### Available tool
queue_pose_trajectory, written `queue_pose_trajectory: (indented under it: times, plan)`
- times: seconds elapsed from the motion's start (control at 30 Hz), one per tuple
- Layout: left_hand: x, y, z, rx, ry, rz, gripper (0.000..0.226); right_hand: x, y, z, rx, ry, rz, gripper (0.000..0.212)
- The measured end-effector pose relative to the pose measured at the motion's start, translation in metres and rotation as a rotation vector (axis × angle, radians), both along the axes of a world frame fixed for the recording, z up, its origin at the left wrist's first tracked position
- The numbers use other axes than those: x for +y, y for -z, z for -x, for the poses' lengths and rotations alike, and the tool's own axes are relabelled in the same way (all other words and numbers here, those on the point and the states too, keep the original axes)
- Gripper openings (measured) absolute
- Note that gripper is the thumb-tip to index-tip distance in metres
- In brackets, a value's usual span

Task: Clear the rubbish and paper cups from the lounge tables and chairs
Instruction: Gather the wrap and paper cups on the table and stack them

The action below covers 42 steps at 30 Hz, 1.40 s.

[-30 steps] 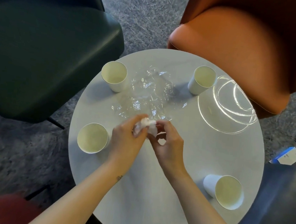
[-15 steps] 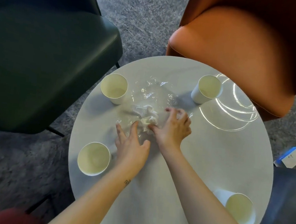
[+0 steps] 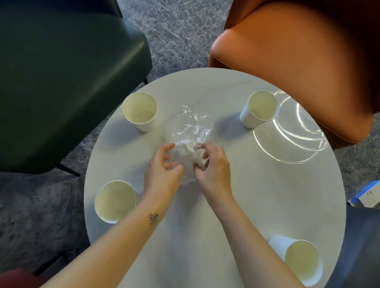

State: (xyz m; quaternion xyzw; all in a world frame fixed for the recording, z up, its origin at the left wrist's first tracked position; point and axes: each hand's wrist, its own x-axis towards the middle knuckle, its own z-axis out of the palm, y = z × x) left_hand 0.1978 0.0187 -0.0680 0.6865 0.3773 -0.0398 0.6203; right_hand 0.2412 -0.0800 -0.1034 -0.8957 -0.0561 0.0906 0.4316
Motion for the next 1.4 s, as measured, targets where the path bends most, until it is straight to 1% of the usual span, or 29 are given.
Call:
queue_pose_trajectory:
  times: [0.07,0.17,0.3,0.37,0.43,0.5,0.53,0.57,0.67,0.7,0.73,0.8,0.83,0.87,0.97,1.03,1.07,1.13,1.2,1.23,1.27,1.3,1.33,1.4]
  plan:
    - [-0.001,-0.003,0.002,-0.044,0.021,-0.011,0.049,-0.003,-0.003,0.010,-0.053,-0.093,0.002,0.042]
    - [-0.003,-0.004,0.009,-0.056,0.073,-0.032,0.055,-0.011,-0.004,0.024,-0.085,-0.229,0.053,0.050]
    - [-0.008,0.003,0.017,-0.017,0.267,-0.187,0.062,-0.025,0.001,0.044,0.003,-0.395,-0.078,0.065]
    - [-0.011,0.008,0.021,0.008,0.330,-0.211,0.056,-0.029,0.005,0.054,0.024,-0.397,-0.142,0.073]
    - [-0.013,0.012,0.025,0.080,0.369,-0.273,0.048,-0.032,0.008,0.061,0.039,-0.312,-0.230,0.084]
    - [-0.015,0.015,0.029,0.143,0.411,-0.305,0.046,-0.031,0.007,0.063,0.085,-0.259,-0.269,0.091]
    - [-0.016,0.014,0.030,0.160,0.446,-0.317,0.045,-0.030,0.008,0.063,0.101,-0.263,-0.239,0.089]
    - [-0.016,0.012,0.030,0.171,0.491,-0.336,0.044,-0.029,0.010,0.062,0.092,-0.279,-0.166,0.081]
    - [-0.018,0.006,0.035,0.174,0.596,-0.386,0.036,-0.025,0.014,0.061,-0.056,-0.286,0.064,0.043]
    - [-0.019,0.004,0.040,0.168,0.605,-0.403,0.038,-0.025,0.013,0.062,-0.109,-0.276,0.111,0.036]
    - [-0.020,0.004,0.046,0.173,0.610,-0.438,0.044,-0.025,0.012,0.063,-0.164,-0.260,0.165,0.033]
    - [-0.022,0.005,0.057,0.225,0.630,-0.571,0.059,-0.027,0.012,0.066,-0.262,-0.205,0.266,0.029]
    - [-0.021,0.006,0.061,0.245,0.631,-0.610,0.061,-0.027,0.013,0.068,-0.284,-0.171,0.287,0.030]
    - [-0.021,0.006,0.063,0.243,0.617,-0.604,0.057,-0.028,0.013,0.069,-0.264,-0.153,0.284,0.031]
    - [-0.018,0.007,0.061,0.150,0.557,-0.495,0.027,-0.030,0.014,0.072,-0.113,-0.204,0.182,0.031]
    - [-0.017,0.004,0.059,0.109,0.545,-0.486,0.018,-0.032,0.011,0.072,-0.085,-0.229,0.129,0.028]
    - [-0.016,0.001,0.058,0.080,0.547,-0.500,0.020,-0.033,0.006,0.071,-0.092,-0.222,0.109,0.025]
    - [-0.011,-0.008,0.061,-0.007,0.569,-0.587,0.039,-0.033,-0.005,0.066,-0.144,-0.197,0.078,0.020]
    - [0.002,-0.019,0.069,-0.097,0.577,-0.797,0.065,-0.030,-0.022,0.061,-0.200,-0.174,0.055,0.019]
    - [0.011,-0.025,0.074,-0.121,0.538,-0.894,0.076,-0.026,-0.031,0.058,-0.223,-0.168,0.039,0.020]
    - [0.021,-0.031,0.081,-0.131,0.474,-0.948,0.083,-0.022,-0.040,0.055,-0.248,-0.173,0.019,0.022]
    - [0.031,-0.035,0.089,-0.126,0.402,-0.955,0.089,-0.016,-0.049,0.053,-0.265,-0.189,-0.002,0.023]
    - [0.042,-0.036,0.097,-0.099,0.335,-0.922,0.095,-0.009,-0.056,0.052,-0.270,-0.217,-0.022,0.026]
    - [0.058,-0.034,0.111,-0.006,0.242,-0.794,0.109,0.007,-0.067,0.055,-0.258,-0.308,-0.047,0.034]
